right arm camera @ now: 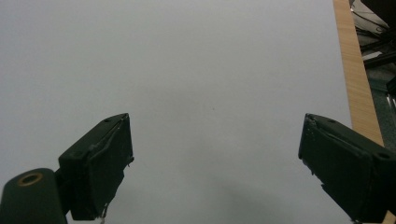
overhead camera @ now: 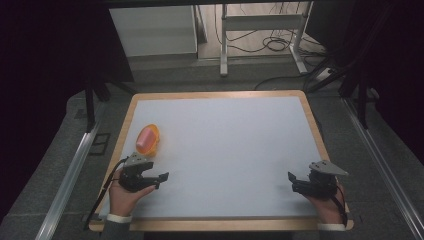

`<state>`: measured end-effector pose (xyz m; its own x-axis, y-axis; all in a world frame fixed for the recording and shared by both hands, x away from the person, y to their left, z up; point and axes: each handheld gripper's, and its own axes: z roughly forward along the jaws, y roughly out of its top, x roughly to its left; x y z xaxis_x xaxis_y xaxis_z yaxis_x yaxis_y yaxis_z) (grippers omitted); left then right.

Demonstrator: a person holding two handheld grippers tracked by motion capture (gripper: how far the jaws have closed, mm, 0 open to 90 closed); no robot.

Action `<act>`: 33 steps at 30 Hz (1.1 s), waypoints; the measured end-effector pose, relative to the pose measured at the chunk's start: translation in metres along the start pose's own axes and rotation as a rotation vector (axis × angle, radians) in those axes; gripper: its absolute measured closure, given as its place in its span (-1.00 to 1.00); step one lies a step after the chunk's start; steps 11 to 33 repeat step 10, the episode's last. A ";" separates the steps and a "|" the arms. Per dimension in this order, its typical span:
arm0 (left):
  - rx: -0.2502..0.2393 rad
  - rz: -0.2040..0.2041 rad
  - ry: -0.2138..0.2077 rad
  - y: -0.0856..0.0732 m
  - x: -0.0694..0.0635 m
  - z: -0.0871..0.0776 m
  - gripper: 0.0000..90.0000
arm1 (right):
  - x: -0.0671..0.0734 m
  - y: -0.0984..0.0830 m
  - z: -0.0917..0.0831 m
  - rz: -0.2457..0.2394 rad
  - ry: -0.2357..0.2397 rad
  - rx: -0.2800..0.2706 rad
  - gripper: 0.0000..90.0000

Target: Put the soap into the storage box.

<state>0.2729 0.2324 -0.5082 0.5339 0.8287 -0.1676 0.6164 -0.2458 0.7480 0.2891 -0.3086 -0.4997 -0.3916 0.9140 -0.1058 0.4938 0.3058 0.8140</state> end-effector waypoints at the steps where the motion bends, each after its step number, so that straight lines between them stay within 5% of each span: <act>1: -0.006 -0.007 -0.011 0.000 0.000 -0.001 -0.48 | 0.000 0.000 0.000 -0.002 -0.001 -0.001 -0.79; 33: -0.025 -0.032 0.000 -0.004 0.006 -0.004 -0.47 | 0.003 0.003 -0.001 -0.008 0.004 -0.014 -0.79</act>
